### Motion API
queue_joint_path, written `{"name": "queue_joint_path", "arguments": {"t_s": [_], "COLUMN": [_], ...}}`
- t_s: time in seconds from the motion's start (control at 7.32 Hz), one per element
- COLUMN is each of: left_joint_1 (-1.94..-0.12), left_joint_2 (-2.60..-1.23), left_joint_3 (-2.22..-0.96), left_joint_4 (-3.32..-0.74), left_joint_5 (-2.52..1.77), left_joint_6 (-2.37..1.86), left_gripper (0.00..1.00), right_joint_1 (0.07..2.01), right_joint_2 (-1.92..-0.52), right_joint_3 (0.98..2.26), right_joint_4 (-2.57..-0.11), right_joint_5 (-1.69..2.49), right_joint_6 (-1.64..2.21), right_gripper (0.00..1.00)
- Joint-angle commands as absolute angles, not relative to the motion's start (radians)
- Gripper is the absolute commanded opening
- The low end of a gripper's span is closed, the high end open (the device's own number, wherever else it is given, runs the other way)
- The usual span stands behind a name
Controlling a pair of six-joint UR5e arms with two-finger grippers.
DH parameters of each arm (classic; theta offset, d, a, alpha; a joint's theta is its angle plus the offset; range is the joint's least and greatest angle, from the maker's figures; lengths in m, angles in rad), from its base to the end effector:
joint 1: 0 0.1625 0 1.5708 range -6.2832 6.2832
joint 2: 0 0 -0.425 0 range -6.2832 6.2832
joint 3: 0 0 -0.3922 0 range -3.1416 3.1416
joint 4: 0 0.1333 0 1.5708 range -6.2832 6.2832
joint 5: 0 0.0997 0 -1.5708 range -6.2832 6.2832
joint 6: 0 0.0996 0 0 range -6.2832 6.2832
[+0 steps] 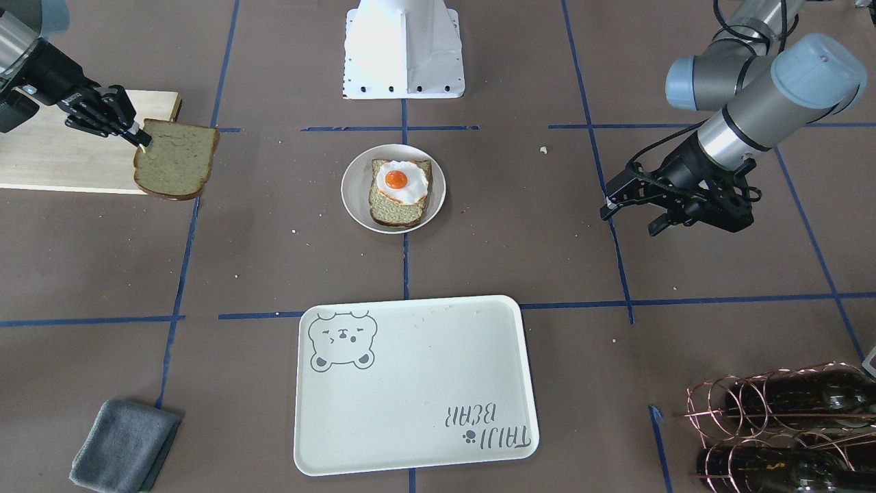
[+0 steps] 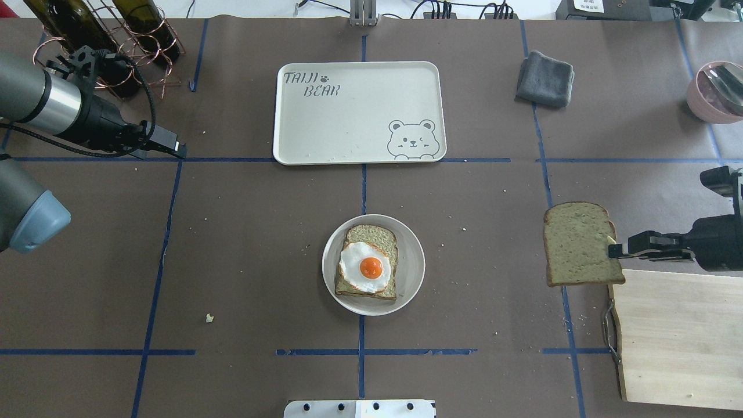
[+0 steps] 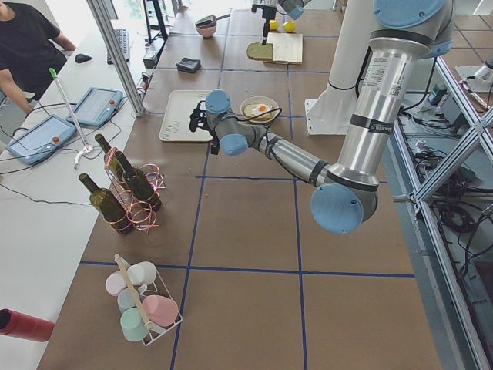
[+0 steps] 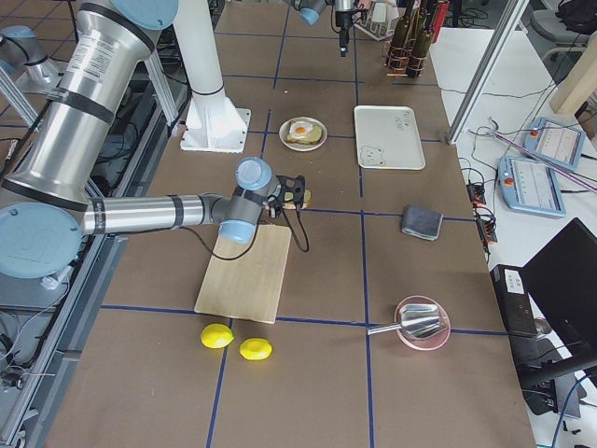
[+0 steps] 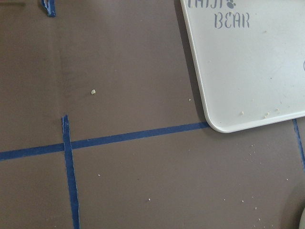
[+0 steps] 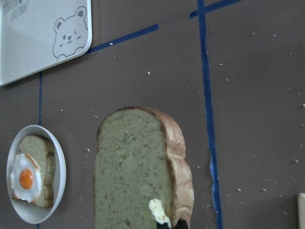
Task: Make sandwich and place on tray
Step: 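Carry the bread slice with the right gripper over the egg on the plate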
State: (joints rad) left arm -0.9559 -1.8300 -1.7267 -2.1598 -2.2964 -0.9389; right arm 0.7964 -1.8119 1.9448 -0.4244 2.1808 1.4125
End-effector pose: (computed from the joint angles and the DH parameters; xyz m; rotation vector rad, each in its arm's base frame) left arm 0.2821 -0.5160 0.3710 0.2174 1.1372 0.0770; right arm -0.2211 -0.3350 0.4512 0.1027 -1.3306 0.1507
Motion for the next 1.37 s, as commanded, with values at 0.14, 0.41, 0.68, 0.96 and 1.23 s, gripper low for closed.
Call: {"name": "queue_joint_path", "arguments": {"t_s": [0.14,0.41,0.68,0.96,1.23], "left_joint_1": [-0.957,-0.956,-0.956,-0.957,-0.956], "left_joint_2": [-1.830,-1.830,-1.829,-1.829,-1.829], "left_joint_3": [-1.724,-1.723,-1.723,-1.723,-1.723], "left_joint_4": [-2.160,-2.160,-2.160,-2.160,-2.160], "left_joint_5": [-2.296,-2.298,-2.298,-2.298,-2.298], "left_joint_6": [-0.942,-0.940,-0.940,-0.942,-0.940], "left_gripper": [1.00,1.00,1.00,1.00,1.00], "right_joint_1": [0.608,0.439,0.387,0.379,0.377], "right_joint_2": [-1.495,-1.378,-1.286,-1.249,-1.214], "right_joint_3": [1.862,1.859,1.842,1.815,1.766], "right_joint_4": [-0.500,-0.607,-0.687,-0.727,-0.732], "right_joint_5": [2.032,1.834,1.786,1.779,1.761], "right_joint_6": [1.578,1.586,1.603,1.603,1.603], "right_gripper": [0.00,0.00,0.00,0.00,0.00]}}
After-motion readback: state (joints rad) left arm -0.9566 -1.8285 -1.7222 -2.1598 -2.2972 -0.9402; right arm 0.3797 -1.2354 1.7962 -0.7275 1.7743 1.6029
